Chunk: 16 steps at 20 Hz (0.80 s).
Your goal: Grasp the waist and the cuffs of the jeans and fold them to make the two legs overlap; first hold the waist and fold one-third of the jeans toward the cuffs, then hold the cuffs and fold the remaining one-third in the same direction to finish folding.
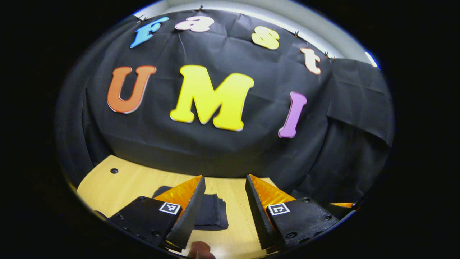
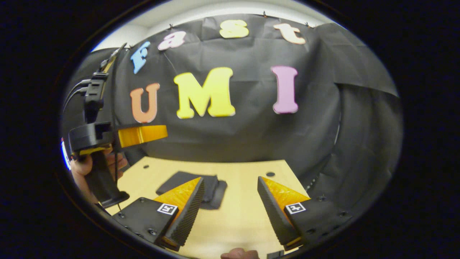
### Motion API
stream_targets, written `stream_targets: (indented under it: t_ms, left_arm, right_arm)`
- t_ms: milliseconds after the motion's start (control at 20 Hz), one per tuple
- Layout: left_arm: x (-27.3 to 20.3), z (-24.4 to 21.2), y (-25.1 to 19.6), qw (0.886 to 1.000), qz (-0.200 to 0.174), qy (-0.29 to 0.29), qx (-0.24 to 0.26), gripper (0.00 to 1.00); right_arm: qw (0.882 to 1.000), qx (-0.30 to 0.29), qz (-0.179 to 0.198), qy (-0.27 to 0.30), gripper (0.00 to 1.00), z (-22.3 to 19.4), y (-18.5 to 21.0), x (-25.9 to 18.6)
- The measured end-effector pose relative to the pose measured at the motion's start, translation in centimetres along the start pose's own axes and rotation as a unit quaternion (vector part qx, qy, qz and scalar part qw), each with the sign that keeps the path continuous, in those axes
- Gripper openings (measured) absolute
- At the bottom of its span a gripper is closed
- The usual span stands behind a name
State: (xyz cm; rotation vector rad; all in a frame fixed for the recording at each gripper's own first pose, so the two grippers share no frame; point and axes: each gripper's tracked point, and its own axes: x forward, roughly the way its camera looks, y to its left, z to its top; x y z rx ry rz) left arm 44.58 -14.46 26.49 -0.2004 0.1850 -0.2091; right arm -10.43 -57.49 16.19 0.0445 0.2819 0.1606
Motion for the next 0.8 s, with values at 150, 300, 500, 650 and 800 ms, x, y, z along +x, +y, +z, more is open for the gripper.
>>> stream_targets:
  t_ms: [150,300,500,650,800]
  left_arm:
    - [-3.2,3.7,1.5,0.999,-0.008,-0.029,0.024,0.75]
    - [-6.7,5.9,4.1,0.998,0.005,-0.053,0.040,0.75]
    - [-9.8,5.9,5.6,0.998,0.010,-0.065,0.023,0.77]
    - [-10.3,4.4,7.1,0.999,0.011,-0.046,0.005,0.78]
    - [-10.6,4.8,7.8,0.999,0.013,-0.053,-0.002,0.78]
  right_arm:
    - [0.998,-0.003,0.027,-0.064,0.92,4.9,5.3,-0.3]
    - [0.994,-0.011,0.038,-0.103,0.92,6.9,8.9,-1.3]
    - [0.993,-0.021,0.032,-0.112,0.93,6.2,11.1,-2.5]
    - [0.994,-0.021,0.033,-0.101,0.93,5.7,12.1,-2.4]
    - [0.994,-0.026,0.031,-0.098,0.93,5.6,12.6,-2.2]
